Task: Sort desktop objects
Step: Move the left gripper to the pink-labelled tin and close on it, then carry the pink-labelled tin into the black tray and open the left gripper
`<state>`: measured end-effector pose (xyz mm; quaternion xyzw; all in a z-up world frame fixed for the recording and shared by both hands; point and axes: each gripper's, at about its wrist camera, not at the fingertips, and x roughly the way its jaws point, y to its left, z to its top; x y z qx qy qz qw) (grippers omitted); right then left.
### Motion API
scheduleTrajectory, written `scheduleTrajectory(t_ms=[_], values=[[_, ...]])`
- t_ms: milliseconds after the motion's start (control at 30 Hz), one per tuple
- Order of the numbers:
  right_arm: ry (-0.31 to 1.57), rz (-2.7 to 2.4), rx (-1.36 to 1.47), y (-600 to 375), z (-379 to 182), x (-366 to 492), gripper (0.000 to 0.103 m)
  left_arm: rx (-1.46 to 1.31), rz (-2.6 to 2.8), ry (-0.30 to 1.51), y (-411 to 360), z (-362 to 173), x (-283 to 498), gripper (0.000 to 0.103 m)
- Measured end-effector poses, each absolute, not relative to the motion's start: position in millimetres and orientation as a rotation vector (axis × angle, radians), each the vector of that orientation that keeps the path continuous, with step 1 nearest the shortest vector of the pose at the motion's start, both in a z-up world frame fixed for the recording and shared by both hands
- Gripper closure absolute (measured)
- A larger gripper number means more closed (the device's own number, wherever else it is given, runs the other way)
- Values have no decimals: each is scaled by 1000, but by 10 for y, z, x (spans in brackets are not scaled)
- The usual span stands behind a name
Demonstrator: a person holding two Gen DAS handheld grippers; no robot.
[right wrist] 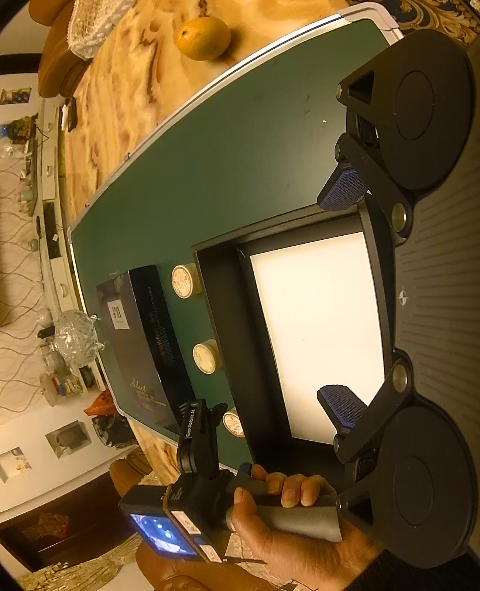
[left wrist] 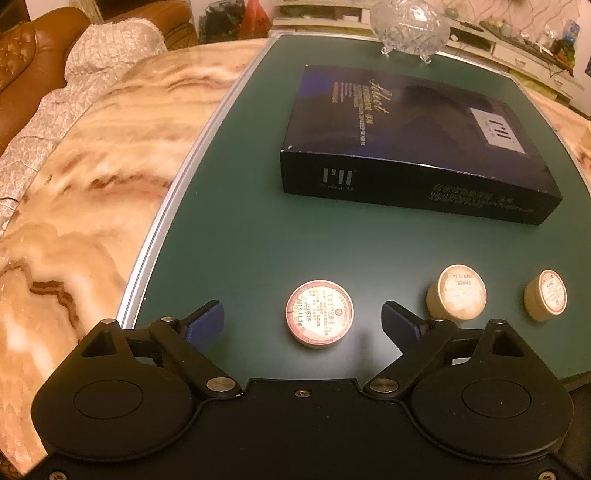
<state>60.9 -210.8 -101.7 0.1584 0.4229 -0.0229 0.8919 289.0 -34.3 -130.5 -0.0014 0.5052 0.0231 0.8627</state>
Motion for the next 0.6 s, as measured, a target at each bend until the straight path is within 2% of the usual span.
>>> scheduleTrajectory(t_ms=[133,300,400,467,600], values=[[875,-54,330,-2239,-1001,667,0,-22,51,1076,-310,-1348,2925,27],[880,-53,326,-2213,-1003,674,0,-32,55,1078,-275,-1360,2942,30],[880,-55,320,-2201,-1002,681,0,-46,41,1081,-258,-1368,2967,43],[882,-58,320,-2200,-1006,687,0,-54,34,1091,-250,-1382,2975,55],[886,-63,321,-2200,-1006,685,0,-54,33,1097,-245,-1404,2970,62]])
